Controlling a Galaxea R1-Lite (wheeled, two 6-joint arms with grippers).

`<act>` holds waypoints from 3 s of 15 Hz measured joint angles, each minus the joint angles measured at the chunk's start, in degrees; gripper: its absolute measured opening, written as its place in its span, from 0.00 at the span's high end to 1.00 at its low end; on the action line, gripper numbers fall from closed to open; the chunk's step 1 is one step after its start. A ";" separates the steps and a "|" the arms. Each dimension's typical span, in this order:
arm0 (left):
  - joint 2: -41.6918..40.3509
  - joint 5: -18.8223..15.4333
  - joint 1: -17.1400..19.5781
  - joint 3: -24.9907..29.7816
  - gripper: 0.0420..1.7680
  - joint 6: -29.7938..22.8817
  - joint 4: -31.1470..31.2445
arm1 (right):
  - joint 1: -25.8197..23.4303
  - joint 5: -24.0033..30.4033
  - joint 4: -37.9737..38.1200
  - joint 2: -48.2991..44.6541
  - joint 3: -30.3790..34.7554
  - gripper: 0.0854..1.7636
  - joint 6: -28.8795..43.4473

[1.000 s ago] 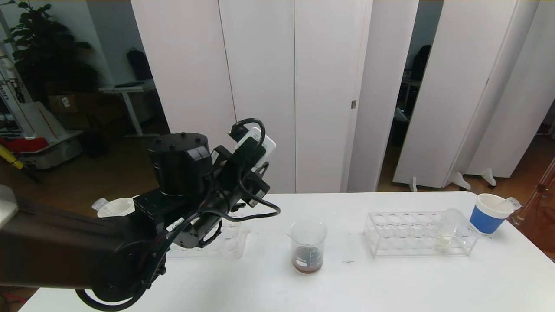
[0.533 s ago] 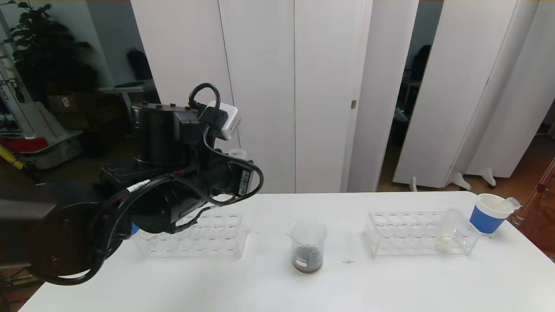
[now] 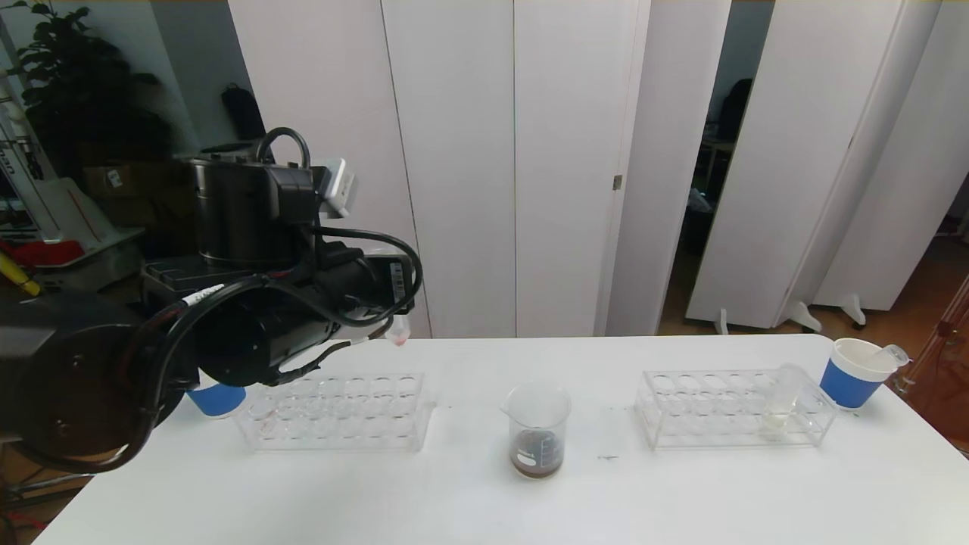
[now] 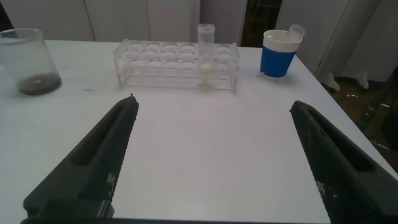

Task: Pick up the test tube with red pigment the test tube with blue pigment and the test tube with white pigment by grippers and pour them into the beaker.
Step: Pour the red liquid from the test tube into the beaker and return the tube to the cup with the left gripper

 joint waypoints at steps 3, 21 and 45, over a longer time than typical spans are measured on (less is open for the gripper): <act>0.11 4.16 1.05 1.02 0.68 0.69 0.33 | 0.00 0.00 0.00 0.00 0.00 0.01 0.00; 8.30 7.44 30.04 8.48 0.68 18.46 -31.42 | 0.00 0.02 0.00 0.00 0.00 0.01 0.00; 29.11 5.23 38.34 10.23 0.68 17.20 -44.76 | 0.00 0.02 0.00 0.00 0.00 0.01 0.02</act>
